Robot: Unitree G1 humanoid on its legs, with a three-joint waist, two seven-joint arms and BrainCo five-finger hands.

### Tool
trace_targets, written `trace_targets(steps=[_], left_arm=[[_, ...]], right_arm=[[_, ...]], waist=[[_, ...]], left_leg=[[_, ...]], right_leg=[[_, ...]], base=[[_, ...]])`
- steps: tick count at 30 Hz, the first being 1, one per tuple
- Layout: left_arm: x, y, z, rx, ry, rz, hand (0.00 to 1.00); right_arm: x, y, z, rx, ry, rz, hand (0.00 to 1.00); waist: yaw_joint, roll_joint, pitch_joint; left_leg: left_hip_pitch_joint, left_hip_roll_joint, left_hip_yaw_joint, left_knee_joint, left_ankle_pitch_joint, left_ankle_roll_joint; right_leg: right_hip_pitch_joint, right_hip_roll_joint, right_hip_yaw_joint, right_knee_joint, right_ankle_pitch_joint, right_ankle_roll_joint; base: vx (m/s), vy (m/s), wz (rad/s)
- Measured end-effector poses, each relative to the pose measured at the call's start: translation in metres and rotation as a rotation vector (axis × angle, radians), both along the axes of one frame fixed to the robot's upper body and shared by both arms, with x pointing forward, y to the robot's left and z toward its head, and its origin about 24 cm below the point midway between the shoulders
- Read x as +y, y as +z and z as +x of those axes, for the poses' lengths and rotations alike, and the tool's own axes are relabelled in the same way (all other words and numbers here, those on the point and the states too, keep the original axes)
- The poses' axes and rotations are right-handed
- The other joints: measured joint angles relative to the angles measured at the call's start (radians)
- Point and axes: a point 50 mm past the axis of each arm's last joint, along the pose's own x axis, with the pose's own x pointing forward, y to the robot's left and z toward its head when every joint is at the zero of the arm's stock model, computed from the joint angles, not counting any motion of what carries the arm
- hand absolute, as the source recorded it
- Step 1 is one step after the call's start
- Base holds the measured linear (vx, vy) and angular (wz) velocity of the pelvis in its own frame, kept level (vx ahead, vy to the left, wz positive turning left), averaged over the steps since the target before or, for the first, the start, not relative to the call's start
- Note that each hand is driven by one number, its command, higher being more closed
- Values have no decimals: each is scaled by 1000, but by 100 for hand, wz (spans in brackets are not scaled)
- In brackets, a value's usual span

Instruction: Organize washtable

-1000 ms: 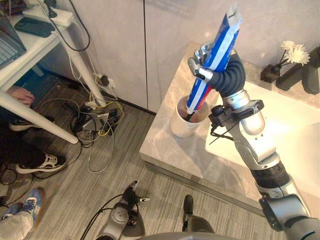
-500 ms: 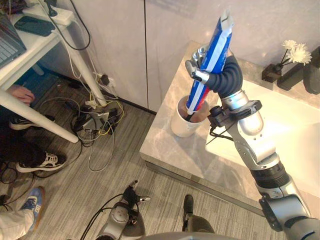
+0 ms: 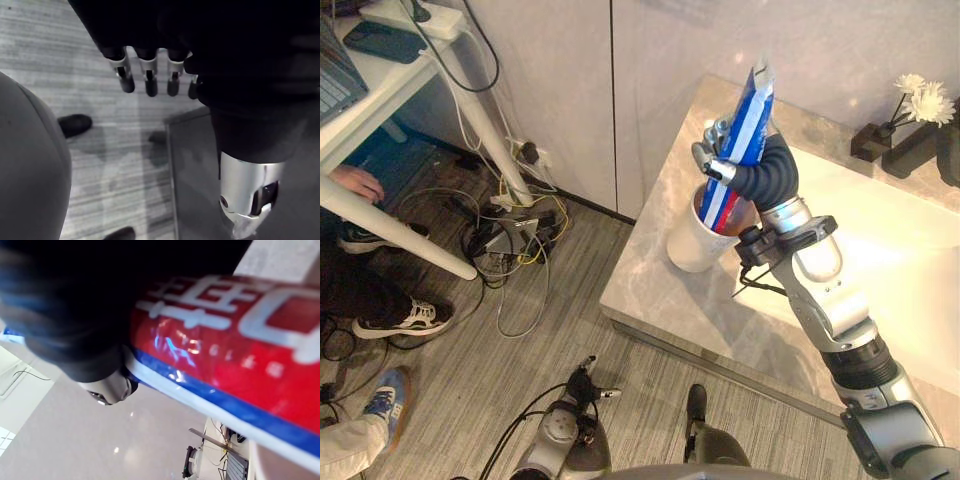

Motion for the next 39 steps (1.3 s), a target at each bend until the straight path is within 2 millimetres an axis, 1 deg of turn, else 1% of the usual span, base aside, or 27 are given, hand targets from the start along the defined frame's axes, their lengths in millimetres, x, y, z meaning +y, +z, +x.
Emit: trace_targets(steps=[4, 10, 18, 19, 22, 24, 31, 35, 39], left_arm=[[0, 0, 0, 0, 0, 0, 0], [0, 0, 0, -1, 3, 2, 0], [0, 0, 0, -1, 4, 2, 0], [0, 0, 0, -1, 4, 2, 0], [1, 0, 0, 0, 5, 2, 0], [1, 0, 0, 0, 6, 3, 0], [1, 0, 0, 1, 7, 3, 0], [2, -1, -2, 5, 7, 4, 0], [2, -2, -3, 10, 7, 3, 0]], right_arm=[[2, -1, 0, 4, 8, -4, 100], [3, -10, -2, 37, 19, 6, 100], [5, -12, -4, 38, 37, 3, 100], [6, -12, -6, 37, 40, 3, 0], [8, -12, -15, 26, 66, 7, 0], [11, -13, -17, 23, 85, 1, 0], [12, -12, -19, 17, 97, -4, 0], [13, -4, -27, -34, 118, 9, 0], [13, -3, -28, -38, 119, 10, 0]], waist=[[0, 0, 0], [1, 0, 0], [1, -4, 2], [2, -4, 2], [2, -4, 2], [-1, -4, 2], [-2, -5, 2], [-6, -10, -2], [-10, -14, -4]], left_leg=[[0, 0, 0, 0, 0, 0], [-2, 0, -1, 0, 0, 0], [-2, 0, -1, 0, 0, 0], [-2, 0, -1, 0, 0, 0], [-2, 0, -1, 0, 0, 0], [-1, 0, 0, 0, 0, 0], [0, 0, 0, 4, 0, 0], [2, 1, 4, 5, 0, 0], [4, 1, 7, 6, 0, 0]], right_leg=[[0, 0, 0, 0, 0, 0], [-1, 0, -1, 0, 0, 0], [-1, 0, 0, 0, 0, 0], [-1, 0, 0, 0, 0, 0], [-1, 0, 0, 0, 0, 0], [-1, 0, 0, 0, 0, 0], [0, 1, 2, 1, 2, -2], [0, 1, 6, 1, 5, -1], [0, 1, 10, 1, 8, -1]], base=[[0, 0, 0], [0, 0, 0], [0, 0, 0], [0, 0, 0], [0, 0, 0], [0, 0, 0], [0, 0, 0], [-3, 2, -2], [-13, 3, -4]])
